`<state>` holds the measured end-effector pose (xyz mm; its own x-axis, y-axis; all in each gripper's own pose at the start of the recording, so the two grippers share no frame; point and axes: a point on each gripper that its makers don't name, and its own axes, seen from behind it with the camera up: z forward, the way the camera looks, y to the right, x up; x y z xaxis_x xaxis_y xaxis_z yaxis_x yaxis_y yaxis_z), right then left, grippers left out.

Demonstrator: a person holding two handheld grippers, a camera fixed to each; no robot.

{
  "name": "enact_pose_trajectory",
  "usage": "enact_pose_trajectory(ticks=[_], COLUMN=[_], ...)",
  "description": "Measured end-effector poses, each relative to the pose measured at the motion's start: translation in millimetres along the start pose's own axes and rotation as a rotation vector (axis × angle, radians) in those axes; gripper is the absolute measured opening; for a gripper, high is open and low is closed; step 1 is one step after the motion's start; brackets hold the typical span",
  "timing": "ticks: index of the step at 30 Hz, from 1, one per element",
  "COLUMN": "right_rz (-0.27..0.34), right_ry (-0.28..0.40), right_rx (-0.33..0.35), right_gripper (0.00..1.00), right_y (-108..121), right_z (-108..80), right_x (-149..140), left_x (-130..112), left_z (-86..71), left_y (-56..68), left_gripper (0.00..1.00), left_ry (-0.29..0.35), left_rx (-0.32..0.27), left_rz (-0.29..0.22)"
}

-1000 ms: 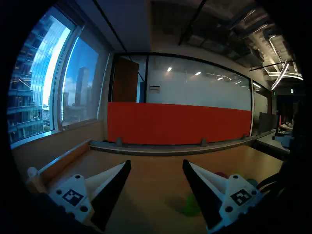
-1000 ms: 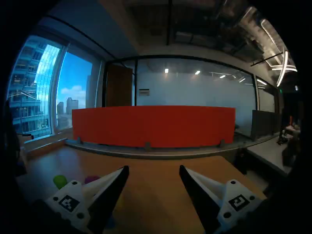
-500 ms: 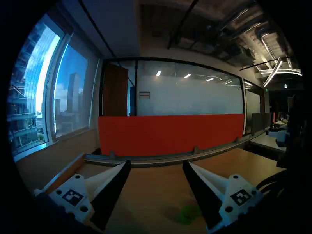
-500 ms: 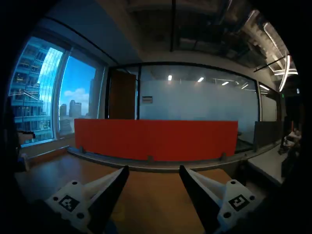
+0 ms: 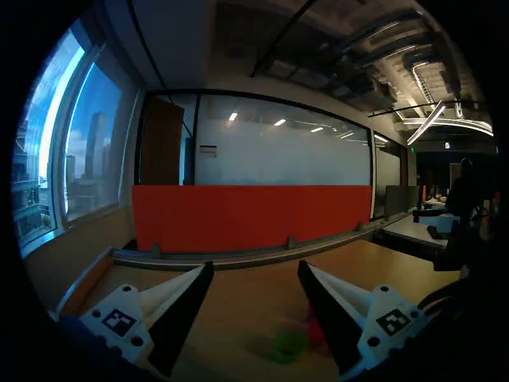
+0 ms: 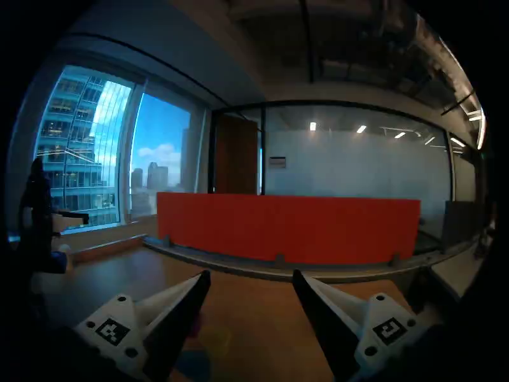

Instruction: Pour water

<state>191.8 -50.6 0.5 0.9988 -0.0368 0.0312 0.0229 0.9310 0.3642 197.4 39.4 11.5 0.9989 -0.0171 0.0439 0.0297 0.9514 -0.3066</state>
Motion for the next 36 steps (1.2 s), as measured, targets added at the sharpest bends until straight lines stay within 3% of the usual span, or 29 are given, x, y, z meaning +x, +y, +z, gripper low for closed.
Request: enact_pose_trajectory(ticks=[6, 11, 20, 36], right_rz=[0.007, 0.039, 0.023, -0.086], right_ry=[0.009, 0.011, -0.019, -0.204], right_rx=[0.149, 0.245, 0.301, 0.412], right_gripper=[1.0, 1.0, 1.0, 1.0], right_y=[-30, -45, -54, -70], right_z=[-3.5, -6.7, -4.3, -14.2], right_x=[10, 15, 9, -25], left_x=[6, 11, 10, -33], left_z=[2.5, 2.5, 3.3, 2.7], left_y=[25.1, 37.1, 42.0, 44.4], left_gripper=[0.99, 0.98, 0.98, 0.98], left_ry=[0.012, 0.026, 0.009, -0.125], left_rx=[-0.11, -0.176, -0.219, -0.303], left_rz=[-0.009, -0.015, -0.008, 0.031])
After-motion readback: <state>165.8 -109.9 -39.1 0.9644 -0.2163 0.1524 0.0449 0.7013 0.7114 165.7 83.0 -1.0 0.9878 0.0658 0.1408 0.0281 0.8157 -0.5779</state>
